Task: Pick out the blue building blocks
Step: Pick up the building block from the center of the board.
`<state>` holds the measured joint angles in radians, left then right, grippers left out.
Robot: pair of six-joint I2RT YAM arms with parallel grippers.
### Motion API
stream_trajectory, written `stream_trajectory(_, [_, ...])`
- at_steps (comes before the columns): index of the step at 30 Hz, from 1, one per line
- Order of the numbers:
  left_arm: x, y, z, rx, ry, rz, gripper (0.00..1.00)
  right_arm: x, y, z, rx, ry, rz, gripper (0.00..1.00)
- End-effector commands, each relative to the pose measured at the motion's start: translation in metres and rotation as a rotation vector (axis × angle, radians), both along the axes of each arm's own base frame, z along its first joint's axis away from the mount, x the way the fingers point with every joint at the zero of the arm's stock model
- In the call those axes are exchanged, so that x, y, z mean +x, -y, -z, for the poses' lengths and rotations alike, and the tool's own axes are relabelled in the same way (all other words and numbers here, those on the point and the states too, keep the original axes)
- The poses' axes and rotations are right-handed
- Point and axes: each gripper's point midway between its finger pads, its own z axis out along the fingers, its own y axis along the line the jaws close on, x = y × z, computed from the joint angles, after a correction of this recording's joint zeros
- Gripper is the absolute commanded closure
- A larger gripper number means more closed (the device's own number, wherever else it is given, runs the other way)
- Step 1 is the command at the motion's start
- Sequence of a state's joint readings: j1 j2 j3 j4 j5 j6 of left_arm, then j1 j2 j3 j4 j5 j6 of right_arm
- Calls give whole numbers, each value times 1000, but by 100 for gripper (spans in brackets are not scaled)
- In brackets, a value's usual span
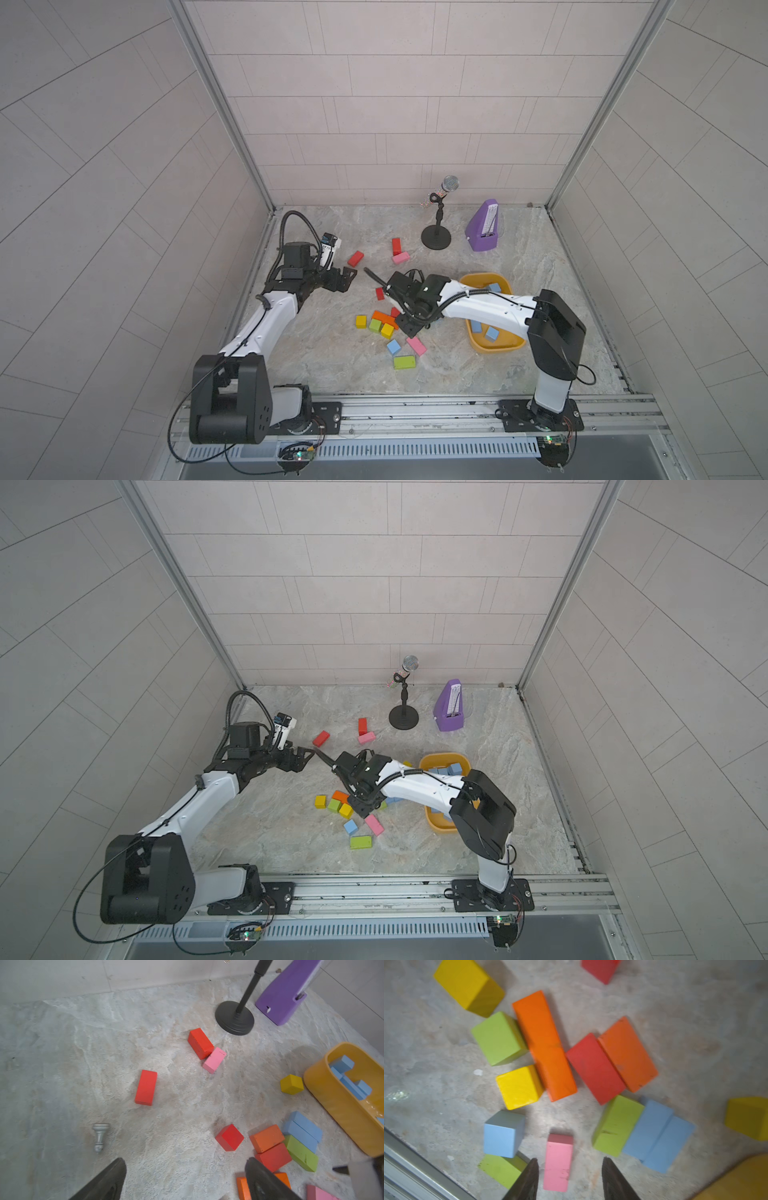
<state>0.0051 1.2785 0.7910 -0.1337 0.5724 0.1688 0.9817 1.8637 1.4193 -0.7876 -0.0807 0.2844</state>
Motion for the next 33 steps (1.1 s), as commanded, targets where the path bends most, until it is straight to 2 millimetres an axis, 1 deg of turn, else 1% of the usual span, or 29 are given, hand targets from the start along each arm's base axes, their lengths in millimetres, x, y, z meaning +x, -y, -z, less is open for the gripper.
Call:
stream_trajectory(1, [-3, 2, -4, -26, 20, 18, 6, -14, -13, 5, -1, -38, -35, 49])
stream_trajectory(4, [-7, 7, -4, -34, 16, 57, 7, -25, -23, 15, 12, -82, -25, 48])
stream_trajectory(9, [-11, 12, -1, -43, 2, 91, 7, -34, -28, 29, 32, -143, 30, 48])
stream_trajectory(12, [-19, 20, -1, -48, -2, 171, 8, -39, -32, 34, 43, -157, 36, 48])
stream_trajectory(15, [-29, 29, -2, -66, -4, 251, 9, -42, -33, 39, 39, -163, 38, 48])
stream_trajectory(20, [-36, 39, -1, -108, -26, 319, 11, -40, -31, 46, 23, -158, 45, 48])
stream_trajectory(24, [-45, 47, -3, -143, -56, 396, 12, -41, -30, 53, 7, -158, 46, 54])
stream_trajectory(27, [-49, 51, -3, -165, -88, 427, 13, -40, -30, 51, 10, -154, 45, 64])
stream_trajectory(30, [-53, 54, -4, -179, -95, 463, 14, -37, -28, 40, 24, -124, 45, 75])
stream_trajectory(33, [-60, 59, -9, -198, -66, 504, 14, -31, -23, 24, 48, -84, 52, 78])
